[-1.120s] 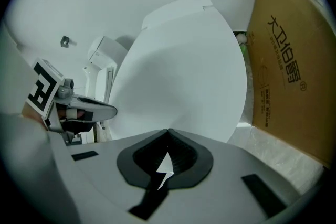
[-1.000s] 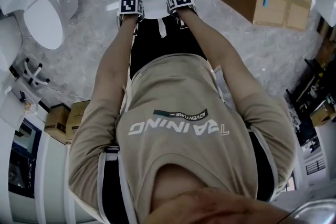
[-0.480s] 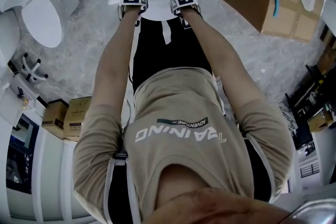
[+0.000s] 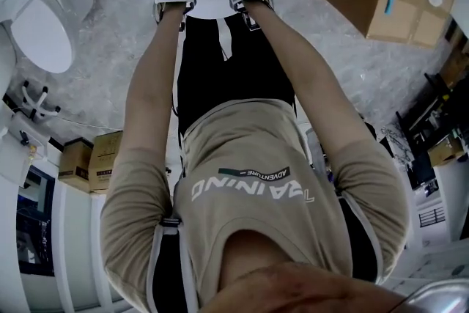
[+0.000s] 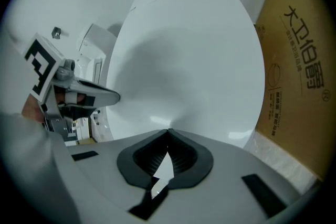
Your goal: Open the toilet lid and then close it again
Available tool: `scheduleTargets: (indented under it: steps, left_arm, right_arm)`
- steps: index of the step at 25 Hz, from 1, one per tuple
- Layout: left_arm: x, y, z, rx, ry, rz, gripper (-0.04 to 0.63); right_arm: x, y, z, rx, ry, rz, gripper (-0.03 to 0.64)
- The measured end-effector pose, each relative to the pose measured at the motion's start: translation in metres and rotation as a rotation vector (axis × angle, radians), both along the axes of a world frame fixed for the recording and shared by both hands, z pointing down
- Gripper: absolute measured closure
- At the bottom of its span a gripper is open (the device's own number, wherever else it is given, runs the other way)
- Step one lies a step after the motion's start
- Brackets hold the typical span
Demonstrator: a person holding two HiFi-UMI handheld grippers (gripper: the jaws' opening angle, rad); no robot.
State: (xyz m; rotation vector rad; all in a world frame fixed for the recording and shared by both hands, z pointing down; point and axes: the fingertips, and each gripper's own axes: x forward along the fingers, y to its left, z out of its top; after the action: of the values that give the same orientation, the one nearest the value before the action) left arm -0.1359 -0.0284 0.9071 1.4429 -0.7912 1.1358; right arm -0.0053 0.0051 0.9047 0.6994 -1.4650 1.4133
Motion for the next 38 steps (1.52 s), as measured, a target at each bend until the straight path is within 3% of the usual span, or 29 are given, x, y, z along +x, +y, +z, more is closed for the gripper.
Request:
scheduleTargets:
  steps: [4,13,20,25,29,32,38]
  left_arm:
    - [0.001,0.000,0.006,-0.002,-0.006,0.016,0.592]
    - [-0.001,0.000,0.025,0.024,-0.040,0.079,0.592]
    - [0.012,0.013,0.022,-0.042,0.000,0.054,0.591]
    - [0.002,0.000,0.024,0.059,-0.090,0.104,0.591]
    - [0.005,0.006,0.024,0.028,-0.060,0.078,0.591]
    - [0.005,0.006,0.023,0.010,-0.036,0.066,0.591]
    - [0.006,0.007,0.016,0.022,-0.011,0.090,0.594]
  right_arm:
    - [-0.002,-0.022,-0.001,0.043,-0.014,0.051,0.606]
    - [0.007,-0.029,0.023,0.045,0.007,-0.003,0.606]
    - [0.009,-0.027,0.030,0.025,0.020,0.001,0.606]
    - [0.009,-0.026,0.030,0.023,0.067,-0.068,0.604]
    - [0.009,-0.028,0.031,0.089,0.073,-0.090,0.606]
    - [0.003,-0.029,0.029,0.122,0.022,-0.076,0.606]
    - [0.006,-0.014,0.021,0.101,-0.025,0.011,0.606]
